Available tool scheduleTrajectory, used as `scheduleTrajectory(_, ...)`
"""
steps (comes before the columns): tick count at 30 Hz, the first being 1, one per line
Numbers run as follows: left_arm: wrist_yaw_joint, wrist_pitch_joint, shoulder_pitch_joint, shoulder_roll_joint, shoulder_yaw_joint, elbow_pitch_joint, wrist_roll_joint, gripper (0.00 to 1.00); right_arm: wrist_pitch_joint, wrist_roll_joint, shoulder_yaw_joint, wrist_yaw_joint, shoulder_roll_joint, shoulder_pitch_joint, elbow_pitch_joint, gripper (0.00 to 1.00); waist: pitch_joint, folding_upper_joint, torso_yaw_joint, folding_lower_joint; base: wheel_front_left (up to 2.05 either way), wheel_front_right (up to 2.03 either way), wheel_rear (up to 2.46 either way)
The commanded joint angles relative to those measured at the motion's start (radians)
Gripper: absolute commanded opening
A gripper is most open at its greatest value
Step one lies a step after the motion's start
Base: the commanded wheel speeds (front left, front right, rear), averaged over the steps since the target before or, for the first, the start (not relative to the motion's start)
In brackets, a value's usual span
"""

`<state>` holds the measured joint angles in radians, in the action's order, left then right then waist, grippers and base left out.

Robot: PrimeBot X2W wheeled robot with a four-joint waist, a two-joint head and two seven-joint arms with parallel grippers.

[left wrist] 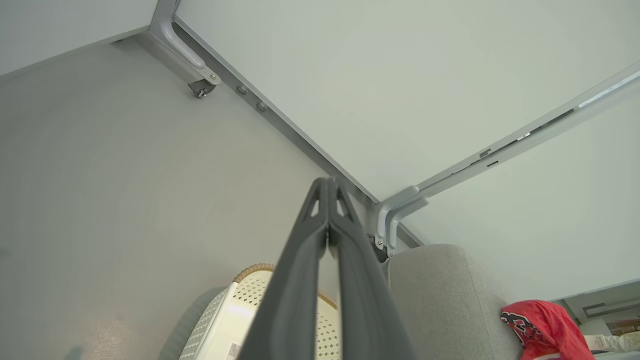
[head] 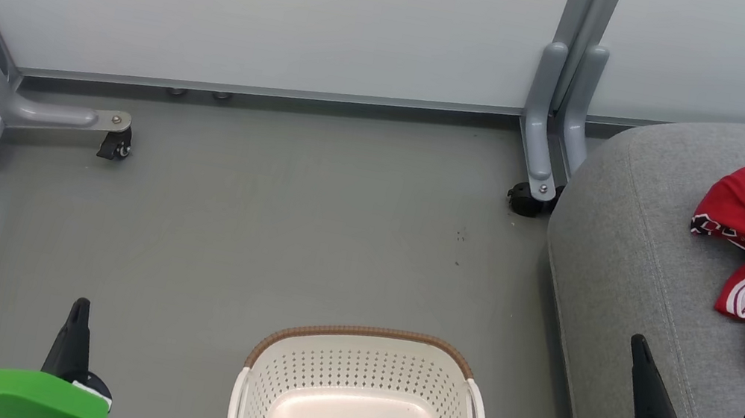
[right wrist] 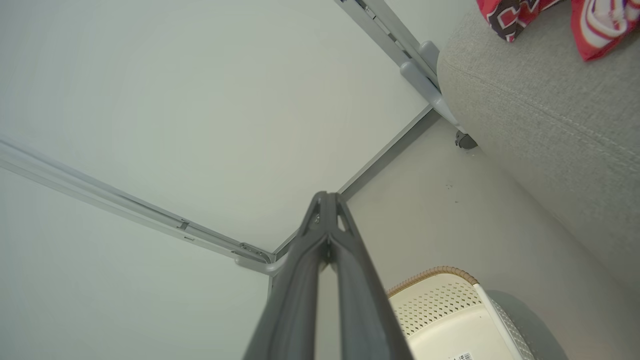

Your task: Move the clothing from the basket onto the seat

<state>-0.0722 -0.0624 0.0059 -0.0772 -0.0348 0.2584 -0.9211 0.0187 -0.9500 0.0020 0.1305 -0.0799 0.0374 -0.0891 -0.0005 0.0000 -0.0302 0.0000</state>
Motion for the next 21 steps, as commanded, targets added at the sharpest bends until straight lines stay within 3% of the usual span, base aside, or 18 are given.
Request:
scheduleTrajectory(1, -0.009, 0.006, -0.028, -0.001, -0.009, -0.014, -0.031, 0.00, -0.004, -0.035, -0.005, 0.000, -0.008, -0.023, 0.002, 0.00, 0.000, 0.0000, 0.001, 0.0000, 0.00, 0.00, 0.00)
scheduleTrajectory(21, -0.027, 0.063, -0.060, 0.009, -0.033, -0.015, -0.248, 0.00, -0.032, -0.256, -0.024, 0.000, -0.010, -0.065, -0.048, 0.00, 0.001, 0.0000, 0.008, 0.0000, 0.00, 0.00, 0.00)
